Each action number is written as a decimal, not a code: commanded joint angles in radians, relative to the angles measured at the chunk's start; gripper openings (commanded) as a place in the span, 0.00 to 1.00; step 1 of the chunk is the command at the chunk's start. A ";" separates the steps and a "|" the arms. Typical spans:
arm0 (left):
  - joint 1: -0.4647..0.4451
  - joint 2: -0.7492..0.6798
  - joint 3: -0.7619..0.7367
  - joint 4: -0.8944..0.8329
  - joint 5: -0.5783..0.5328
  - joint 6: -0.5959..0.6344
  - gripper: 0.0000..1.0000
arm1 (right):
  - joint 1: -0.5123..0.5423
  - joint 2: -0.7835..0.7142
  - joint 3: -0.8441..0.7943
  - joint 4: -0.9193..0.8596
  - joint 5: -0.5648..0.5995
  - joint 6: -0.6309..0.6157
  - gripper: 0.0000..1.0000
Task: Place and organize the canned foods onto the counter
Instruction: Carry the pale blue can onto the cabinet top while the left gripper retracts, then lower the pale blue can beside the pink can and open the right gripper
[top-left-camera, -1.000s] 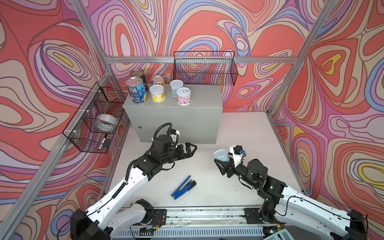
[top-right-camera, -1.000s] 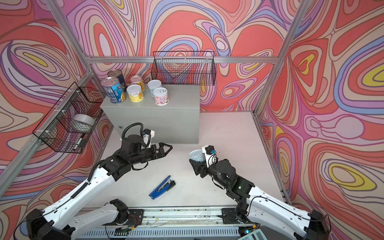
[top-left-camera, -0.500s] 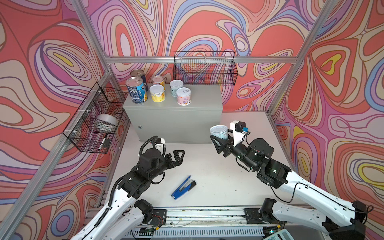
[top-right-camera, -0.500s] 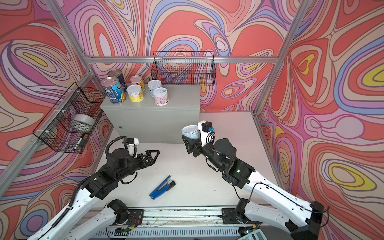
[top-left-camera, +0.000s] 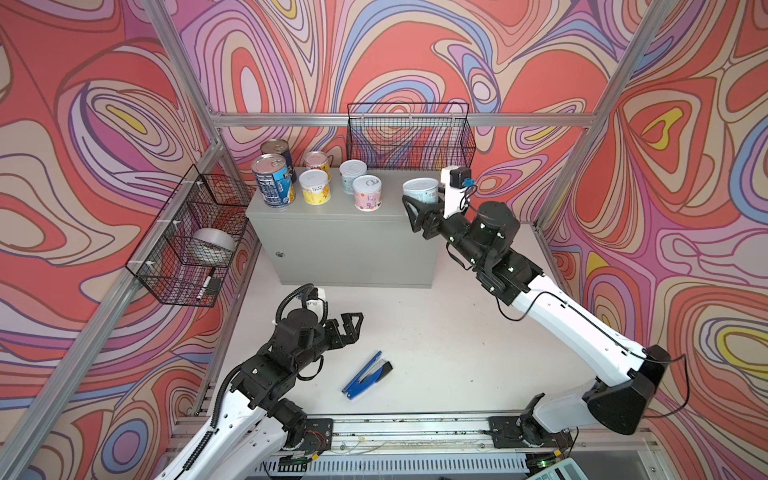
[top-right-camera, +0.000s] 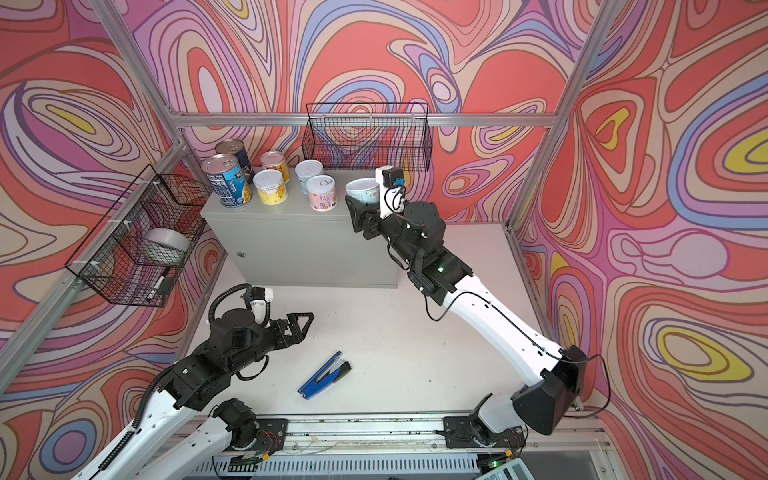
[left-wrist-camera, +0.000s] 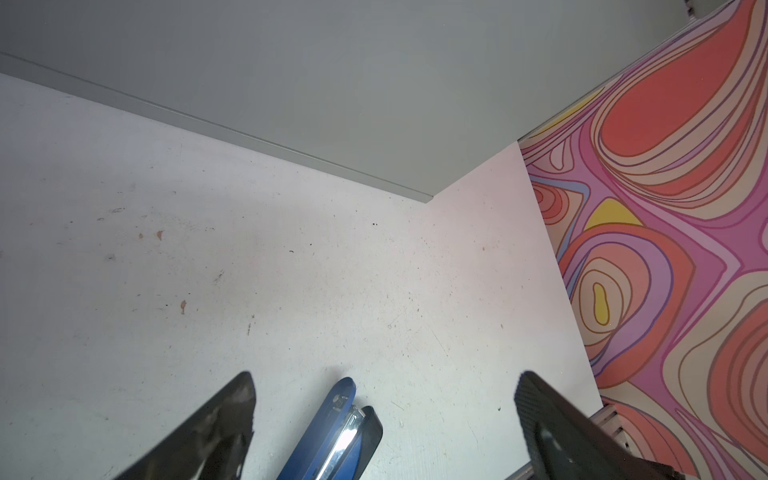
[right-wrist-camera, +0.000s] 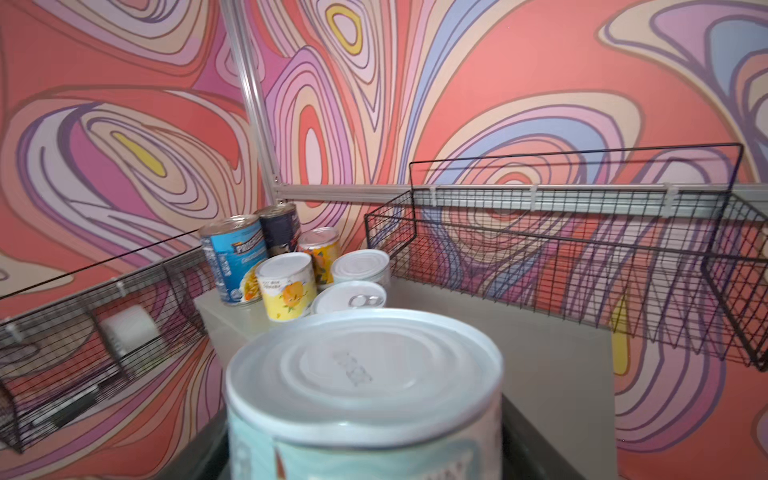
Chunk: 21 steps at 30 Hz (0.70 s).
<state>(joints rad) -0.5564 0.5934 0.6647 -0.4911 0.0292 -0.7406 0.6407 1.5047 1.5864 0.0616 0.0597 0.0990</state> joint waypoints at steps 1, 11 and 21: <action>0.004 -0.042 -0.004 -0.066 -0.050 0.038 1.00 | -0.038 0.076 0.094 0.109 -0.073 0.031 0.62; 0.004 -0.123 -0.034 -0.118 -0.084 0.054 1.00 | -0.104 0.335 0.313 0.122 -0.129 0.007 0.63; 0.004 -0.128 -0.042 -0.135 -0.095 0.073 1.00 | -0.104 0.466 0.384 0.166 -0.049 -0.060 0.64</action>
<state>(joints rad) -0.5564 0.4725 0.6300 -0.5961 -0.0452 -0.6830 0.5396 1.9575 1.9034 0.1425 -0.0162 0.0715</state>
